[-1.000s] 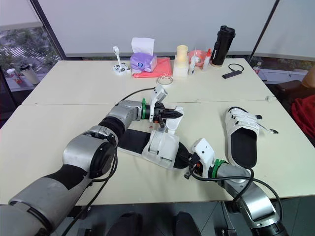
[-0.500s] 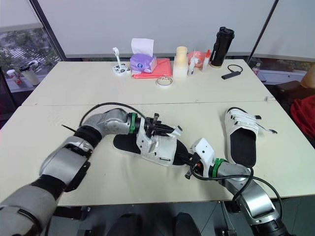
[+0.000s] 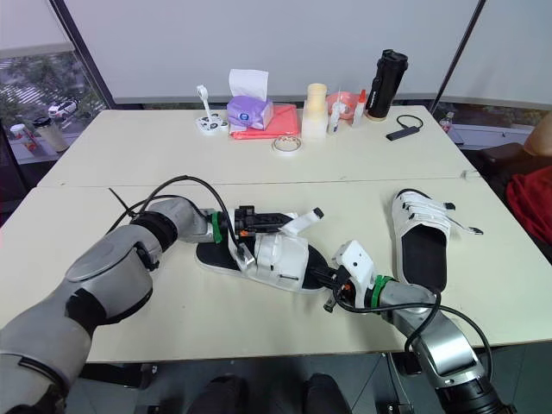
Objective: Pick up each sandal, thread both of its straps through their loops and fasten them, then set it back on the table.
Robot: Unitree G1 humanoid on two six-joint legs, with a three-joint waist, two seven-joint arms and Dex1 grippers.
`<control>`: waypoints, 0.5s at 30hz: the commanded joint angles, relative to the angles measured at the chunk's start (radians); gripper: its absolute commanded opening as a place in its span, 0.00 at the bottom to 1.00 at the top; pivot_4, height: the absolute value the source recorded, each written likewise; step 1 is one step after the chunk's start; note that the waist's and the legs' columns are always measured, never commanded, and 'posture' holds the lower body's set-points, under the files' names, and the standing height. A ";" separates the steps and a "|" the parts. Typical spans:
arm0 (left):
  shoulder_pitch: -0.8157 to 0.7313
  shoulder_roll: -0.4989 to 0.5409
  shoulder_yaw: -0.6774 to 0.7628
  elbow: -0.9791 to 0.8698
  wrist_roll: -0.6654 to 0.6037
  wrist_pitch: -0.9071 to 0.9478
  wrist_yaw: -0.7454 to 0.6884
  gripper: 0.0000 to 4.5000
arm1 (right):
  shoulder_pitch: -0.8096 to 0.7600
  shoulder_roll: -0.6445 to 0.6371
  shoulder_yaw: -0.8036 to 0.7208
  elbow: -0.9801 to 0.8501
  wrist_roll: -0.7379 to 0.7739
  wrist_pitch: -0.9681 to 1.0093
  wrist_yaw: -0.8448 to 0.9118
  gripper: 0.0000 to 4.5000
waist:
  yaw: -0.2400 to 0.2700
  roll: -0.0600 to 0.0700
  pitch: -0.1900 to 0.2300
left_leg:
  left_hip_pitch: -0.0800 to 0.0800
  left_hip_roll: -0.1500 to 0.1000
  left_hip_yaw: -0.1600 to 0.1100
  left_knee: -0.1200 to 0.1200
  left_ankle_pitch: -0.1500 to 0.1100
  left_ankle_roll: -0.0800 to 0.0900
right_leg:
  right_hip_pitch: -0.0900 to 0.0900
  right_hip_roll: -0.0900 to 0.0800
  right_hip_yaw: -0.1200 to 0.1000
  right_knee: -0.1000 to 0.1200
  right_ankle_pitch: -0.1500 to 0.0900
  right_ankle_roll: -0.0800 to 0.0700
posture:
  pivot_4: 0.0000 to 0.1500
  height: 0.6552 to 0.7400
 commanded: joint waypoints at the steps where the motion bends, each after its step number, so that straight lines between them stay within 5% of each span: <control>1: -0.020 -0.002 -0.008 -0.018 -0.022 0.023 -0.007 0.67 | 0.009 0.000 0.027 0.050 -0.030 0.019 0.001 0.00 | 0.000 -0.001 -0.001 | 0.000 0.000 0.000 0.000 0.000 0.000 | 0.000 0.000 0.000 0.000 0.000 0.000 | 1.00 1.00; 4: -0.020 0.002 -0.015 -0.023 -0.021 0.050 0.013 0.98 | -0.002 0.002 0.028 0.060 -0.032 0.015 0.004 0.00 | 0.000 -0.003 -0.001 | 0.000 0.000 0.000 0.000 0.000 0.000 | 0.001 0.000 0.000 0.000 0.000 0.000 | 1.00 1.00; 10: -0.030 0.061 -0.028 -0.050 -0.028 0.030 0.138 0.98 | -0.011 -0.002 0.026 0.086 -0.039 -0.001 0.012 0.00 | -0.003 -0.003 -0.001 | 0.000 0.000 0.000 0.000 0.000 0.000 | 0.000 0.000 0.000 0.000 0.000 0.000 | 1.00 1.00; 12: -0.029 0.081 0.053 -0.021 -0.148 -0.126 0.028 0.98 | -0.013 -0.003 0.026 0.090 -0.040 -0.005 0.011 0.00 | -0.003 -0.003 -0.001 | 0.000 0.000 0.000 0.000 0.000 0.000 | 0.000 0.000 0.000 0.000 0.000 0.000 | 1.00 1.00; 14: -0.019 0.058 0.228 0.075 -0.384 -0.259 -0.296 0.98 | -0.016 -0.004 0.024 0.095 -0.040 -0.006 0.012 0.00 | 0.000 -0.003 -0.001 | 0.000 0.000 0.000 0.000 0.000 0.000 | 0.000 0.000 0.000 0.000 0.000 0.000 | 1.00 1.00; 15: -0.010 0.021 0.381 0.131 -0.557 -0.247 -0.578 0.98 | -0.018 -0.004 0.023 0.097 -0.040 -0.007 0.011 0.00 | 0.000 -0.003 -0.001 | 0.000 0.000 0.001 0.000 0.000 0.000 | 0.000 0.000 0.000 0.000 0.000 0.000 | 1.00 1.00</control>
